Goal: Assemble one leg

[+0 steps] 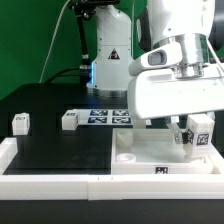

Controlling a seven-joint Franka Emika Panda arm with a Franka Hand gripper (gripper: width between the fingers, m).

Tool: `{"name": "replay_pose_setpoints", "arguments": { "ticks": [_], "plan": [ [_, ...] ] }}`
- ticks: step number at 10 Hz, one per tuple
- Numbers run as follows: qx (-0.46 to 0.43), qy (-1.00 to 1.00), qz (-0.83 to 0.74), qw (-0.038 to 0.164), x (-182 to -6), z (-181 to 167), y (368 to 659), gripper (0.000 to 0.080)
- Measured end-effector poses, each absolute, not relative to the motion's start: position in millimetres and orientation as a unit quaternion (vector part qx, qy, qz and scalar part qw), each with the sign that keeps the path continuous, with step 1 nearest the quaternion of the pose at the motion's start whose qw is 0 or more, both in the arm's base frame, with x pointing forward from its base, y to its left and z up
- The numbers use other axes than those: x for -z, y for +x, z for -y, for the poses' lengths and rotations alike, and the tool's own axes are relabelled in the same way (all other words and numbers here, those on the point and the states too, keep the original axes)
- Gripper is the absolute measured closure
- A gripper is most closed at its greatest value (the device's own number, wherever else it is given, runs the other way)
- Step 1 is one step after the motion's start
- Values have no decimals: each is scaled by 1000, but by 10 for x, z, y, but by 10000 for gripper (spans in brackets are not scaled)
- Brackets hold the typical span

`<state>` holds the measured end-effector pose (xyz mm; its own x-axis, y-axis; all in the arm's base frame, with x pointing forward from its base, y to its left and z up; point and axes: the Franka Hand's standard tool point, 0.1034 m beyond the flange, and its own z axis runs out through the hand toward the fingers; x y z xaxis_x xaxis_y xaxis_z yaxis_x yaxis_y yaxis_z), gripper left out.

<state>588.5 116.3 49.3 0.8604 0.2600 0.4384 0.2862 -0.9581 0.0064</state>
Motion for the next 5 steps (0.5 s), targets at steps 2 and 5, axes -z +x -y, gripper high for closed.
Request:
{"name": "replay_pose_setpoints", "arguments": {
  "ticks": [2,5],
  "plan": [
    [224,-964,142,29,-499,-1164,5891,508],
    [224,-964,142,29,-498,-1163,5890,206]
  ]
}}
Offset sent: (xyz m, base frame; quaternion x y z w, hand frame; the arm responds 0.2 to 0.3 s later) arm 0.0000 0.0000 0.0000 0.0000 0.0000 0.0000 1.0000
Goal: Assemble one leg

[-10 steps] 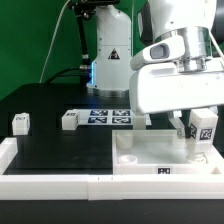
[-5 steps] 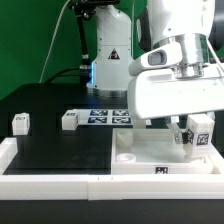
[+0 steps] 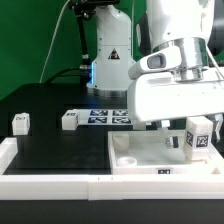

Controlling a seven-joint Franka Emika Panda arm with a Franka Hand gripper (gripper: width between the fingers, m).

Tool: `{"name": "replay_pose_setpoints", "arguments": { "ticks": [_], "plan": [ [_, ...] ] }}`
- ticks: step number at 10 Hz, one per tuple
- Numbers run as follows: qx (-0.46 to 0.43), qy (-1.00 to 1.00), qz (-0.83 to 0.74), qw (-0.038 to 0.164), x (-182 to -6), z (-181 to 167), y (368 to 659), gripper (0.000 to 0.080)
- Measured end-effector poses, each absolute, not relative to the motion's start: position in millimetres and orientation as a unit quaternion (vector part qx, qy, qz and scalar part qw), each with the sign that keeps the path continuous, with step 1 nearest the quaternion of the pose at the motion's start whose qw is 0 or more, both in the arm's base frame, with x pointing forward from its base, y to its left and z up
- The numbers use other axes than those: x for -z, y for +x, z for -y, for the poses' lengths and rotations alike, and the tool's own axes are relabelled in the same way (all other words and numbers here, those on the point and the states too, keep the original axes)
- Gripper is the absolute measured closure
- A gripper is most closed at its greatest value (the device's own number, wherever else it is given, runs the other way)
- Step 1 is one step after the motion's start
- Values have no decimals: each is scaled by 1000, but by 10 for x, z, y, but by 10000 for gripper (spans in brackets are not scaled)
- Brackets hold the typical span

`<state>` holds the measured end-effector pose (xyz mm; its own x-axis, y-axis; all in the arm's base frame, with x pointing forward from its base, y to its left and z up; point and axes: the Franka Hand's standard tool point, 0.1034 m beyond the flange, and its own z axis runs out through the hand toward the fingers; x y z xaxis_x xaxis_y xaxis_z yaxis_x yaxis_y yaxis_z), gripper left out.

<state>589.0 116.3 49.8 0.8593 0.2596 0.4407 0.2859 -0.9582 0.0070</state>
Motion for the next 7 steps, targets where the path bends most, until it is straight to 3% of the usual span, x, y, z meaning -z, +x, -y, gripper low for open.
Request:
{"name": "replay_pose_setpoints", "arguments": {
  "ticks": [1,4,7],
  "plan": [
    [224,-964,142,29,-498,-1163,5890,162],
    [224,-964,142,29,-515,-1162,5894,152],
    [212,-966,148,27,-826,-1082,5910,151]
  ]
}}
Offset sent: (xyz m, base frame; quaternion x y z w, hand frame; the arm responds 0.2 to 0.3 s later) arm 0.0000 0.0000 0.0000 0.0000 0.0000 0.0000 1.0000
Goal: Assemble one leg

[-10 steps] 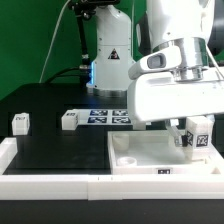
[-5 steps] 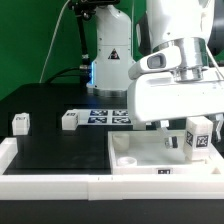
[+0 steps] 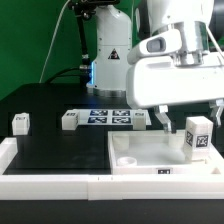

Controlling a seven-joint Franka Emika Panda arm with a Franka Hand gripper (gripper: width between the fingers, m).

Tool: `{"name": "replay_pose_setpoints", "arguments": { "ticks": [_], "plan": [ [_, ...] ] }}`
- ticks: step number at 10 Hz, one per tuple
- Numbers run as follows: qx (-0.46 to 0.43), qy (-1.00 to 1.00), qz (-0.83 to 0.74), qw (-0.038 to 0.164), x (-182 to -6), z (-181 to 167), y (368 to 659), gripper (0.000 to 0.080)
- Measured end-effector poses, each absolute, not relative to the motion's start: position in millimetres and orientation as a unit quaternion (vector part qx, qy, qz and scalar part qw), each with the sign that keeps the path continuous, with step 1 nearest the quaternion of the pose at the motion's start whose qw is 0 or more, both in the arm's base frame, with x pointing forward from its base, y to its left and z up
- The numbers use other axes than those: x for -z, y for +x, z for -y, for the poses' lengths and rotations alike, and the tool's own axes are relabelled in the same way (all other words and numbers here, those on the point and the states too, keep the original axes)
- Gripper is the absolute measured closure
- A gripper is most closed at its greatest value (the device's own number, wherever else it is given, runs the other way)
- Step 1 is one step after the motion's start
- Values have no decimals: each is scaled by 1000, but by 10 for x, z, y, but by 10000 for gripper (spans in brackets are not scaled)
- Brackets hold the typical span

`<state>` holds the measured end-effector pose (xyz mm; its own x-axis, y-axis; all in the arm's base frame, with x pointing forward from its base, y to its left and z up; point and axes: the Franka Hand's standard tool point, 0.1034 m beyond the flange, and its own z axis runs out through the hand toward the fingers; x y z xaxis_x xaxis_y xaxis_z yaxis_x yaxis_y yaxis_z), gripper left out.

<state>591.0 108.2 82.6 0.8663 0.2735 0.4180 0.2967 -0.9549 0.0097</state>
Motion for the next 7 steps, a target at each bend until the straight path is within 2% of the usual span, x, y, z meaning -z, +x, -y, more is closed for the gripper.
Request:
{"name": "replay_pose_setpoints", "arguments": {
  "ticks": [3,4,5,6,7],
  "plan": [
    [195,-969,148,30,-840,-1067,5901,151],
    [162,-975,146,36,-804,-1103,5853,151],
    [85,-986,136,46,-814,-1187,5828,151],
    [67,-987,135,45,-849,-1186,5911,151],
    [9,-989,140,44,-832,-1176,5851,151]
  ]
}}
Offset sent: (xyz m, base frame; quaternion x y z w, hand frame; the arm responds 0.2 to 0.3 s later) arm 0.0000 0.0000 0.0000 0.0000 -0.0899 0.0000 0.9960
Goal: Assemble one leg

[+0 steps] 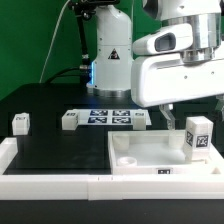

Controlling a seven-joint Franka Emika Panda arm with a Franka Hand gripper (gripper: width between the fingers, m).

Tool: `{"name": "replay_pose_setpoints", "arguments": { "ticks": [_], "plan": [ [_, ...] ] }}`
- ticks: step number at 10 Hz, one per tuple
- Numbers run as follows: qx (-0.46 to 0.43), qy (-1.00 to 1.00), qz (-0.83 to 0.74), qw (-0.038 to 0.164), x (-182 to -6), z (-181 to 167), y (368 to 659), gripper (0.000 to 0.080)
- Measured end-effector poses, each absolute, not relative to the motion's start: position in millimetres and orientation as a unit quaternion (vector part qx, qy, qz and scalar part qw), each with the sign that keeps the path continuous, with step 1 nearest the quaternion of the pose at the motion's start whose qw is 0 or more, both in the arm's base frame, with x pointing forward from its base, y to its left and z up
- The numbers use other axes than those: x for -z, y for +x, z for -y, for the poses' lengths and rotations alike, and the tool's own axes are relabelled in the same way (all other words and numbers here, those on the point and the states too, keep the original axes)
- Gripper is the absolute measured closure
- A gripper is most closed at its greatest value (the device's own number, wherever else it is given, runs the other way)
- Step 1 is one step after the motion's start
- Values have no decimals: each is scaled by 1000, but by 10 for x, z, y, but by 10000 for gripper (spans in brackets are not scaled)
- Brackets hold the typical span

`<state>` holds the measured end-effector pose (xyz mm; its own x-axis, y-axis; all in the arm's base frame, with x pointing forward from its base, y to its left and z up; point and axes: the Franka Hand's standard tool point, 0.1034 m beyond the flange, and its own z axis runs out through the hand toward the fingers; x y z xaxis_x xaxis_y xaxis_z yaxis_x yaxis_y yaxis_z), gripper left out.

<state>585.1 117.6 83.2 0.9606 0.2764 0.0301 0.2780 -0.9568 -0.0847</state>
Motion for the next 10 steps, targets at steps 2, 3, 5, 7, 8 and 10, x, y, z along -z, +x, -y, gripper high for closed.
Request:
{"name": "replay_pose_setpoints", "arguments": {
  "ticks": [2,3,5,7,8,10],
  "plan": [
    [-26,-988,150,40,-870,-1182,6006,151],
    [-27,-988,150,40,-858,-1176,5988,151],
    [-31,-995,97,23,-879,-1166,6003,151],
    [-35,-997,75,9,-853,-1173,6011,151],
    [-33,-996,76,10,-847,-1187,6014,151],
    [-33,-996,77,10,-842,-1189,6010,284]
  ]
}}
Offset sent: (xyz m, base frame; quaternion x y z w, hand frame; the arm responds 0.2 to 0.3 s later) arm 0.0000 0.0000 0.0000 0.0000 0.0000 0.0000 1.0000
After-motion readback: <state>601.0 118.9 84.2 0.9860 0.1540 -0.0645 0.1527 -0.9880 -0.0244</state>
